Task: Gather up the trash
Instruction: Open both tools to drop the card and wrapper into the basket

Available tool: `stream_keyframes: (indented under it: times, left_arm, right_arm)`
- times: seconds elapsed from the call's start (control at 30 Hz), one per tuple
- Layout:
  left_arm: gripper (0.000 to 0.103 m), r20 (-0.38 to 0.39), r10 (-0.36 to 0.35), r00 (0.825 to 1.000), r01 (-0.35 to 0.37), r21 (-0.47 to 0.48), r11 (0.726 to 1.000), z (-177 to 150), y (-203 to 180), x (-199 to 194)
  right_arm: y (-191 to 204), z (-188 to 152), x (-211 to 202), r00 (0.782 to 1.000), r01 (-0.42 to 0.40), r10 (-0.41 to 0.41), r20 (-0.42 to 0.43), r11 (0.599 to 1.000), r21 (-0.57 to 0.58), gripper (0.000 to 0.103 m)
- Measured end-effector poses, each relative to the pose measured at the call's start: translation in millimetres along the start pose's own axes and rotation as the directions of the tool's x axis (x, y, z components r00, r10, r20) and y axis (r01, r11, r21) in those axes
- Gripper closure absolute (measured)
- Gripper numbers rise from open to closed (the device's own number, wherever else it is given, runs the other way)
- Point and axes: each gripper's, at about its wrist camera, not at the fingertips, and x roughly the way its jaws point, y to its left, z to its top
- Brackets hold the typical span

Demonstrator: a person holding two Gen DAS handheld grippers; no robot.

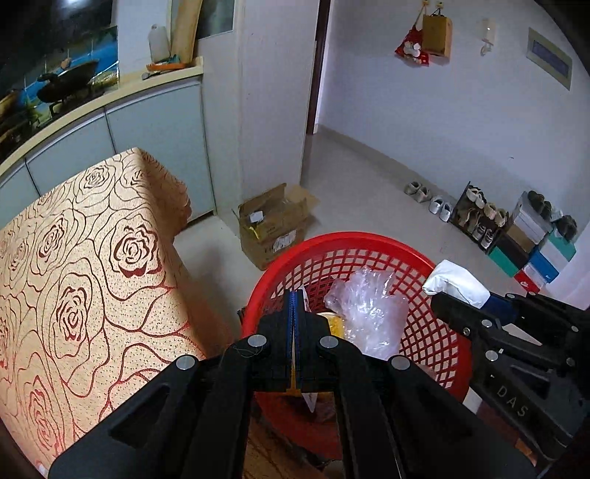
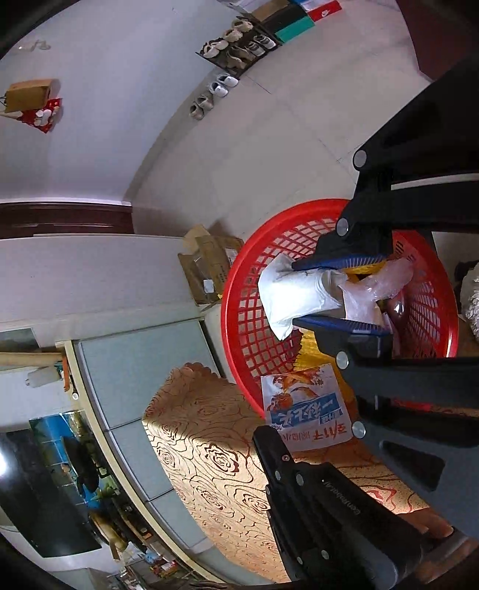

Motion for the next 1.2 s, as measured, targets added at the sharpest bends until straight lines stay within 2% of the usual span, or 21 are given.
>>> stream_keyframes:
  times: [0.17, 0.37, 0.77, 0.8, 0.83, 0.9, 1.0, 1.2]
  left_arm:
    - [0.102, -0.012, -0.012, 1.0, 0.011, -0.025, 1.0, -0.7, 6.4, 0.9]
    - [0.101, -0.02, -0.033, 0.999, 0.032, -0.025, 0.999, -1.8, 6.9, 0.5]
    - [0.099, -0.026, -0.063, 0.998, 0.062, -0.036, 0.997, -1.3, 8.4, -3.6]
    - [0.092, -0.027, -0.066, 0.997, 0.065, -0.035, 0.997, -1.5, 8.7, -4.0]
    - [0.059, -0.026, -0.069, 0.997, 0.068, -0.035, 0.997, -1.7, 8.5, -5.0]
    - [0.033, 0.013, -0.014, 1.0, 0.014, -0.043, 0.999, -1.4, 9.6, -11.4]
    - [0.023, 0.022, -0.055, 0.998, 0.056, -0.062, 0.996, -0.1, 13.8, -17.0]
    - [0.015, 0.084, 0.003, 0.996, -0.001, -0.026, 1.0, -0.3, 8.5, -45.1]
  right_arm:
    - [1.5, -0.7, 4.2, 1.0, -0.006, 0.006, -0.011, 1.0, -0.001, 0.065]
    - [0.0, -1.4, 3.5, 1.0, -0.01, 0.01, -0.013, 1.0, 0.004, 0.058]
    - [0.9, -0.9, -4.2, 0.999, -0.043, 0.043, -0.01, 0.999, 0.016, 0.05]
    - [0.6, -0.9, -3.9, 0.999, -0.049, 0.05, -0.013, 0.999, 0.021, 0.05]
    - [0.0, -1.1, -4.0, 0.999, -0.052, 0.052, -0.014, 0.998, 0.026, 0.05]
    - [-2.5, -1.2, -5.3, 0.999, -0.045, 0.045, -0.01, 0.998, 0.036, 0.05]
    - [-9.0, -1.0, -8.8, 0.999, -0.043, 0.043, -0.004, 0.997, 0.06, 0.05]
    - [-5.2, -1.2, -24.7, 0.999, -0.025, 0.023, 0.038, 0.998, 0.058, 0.047]
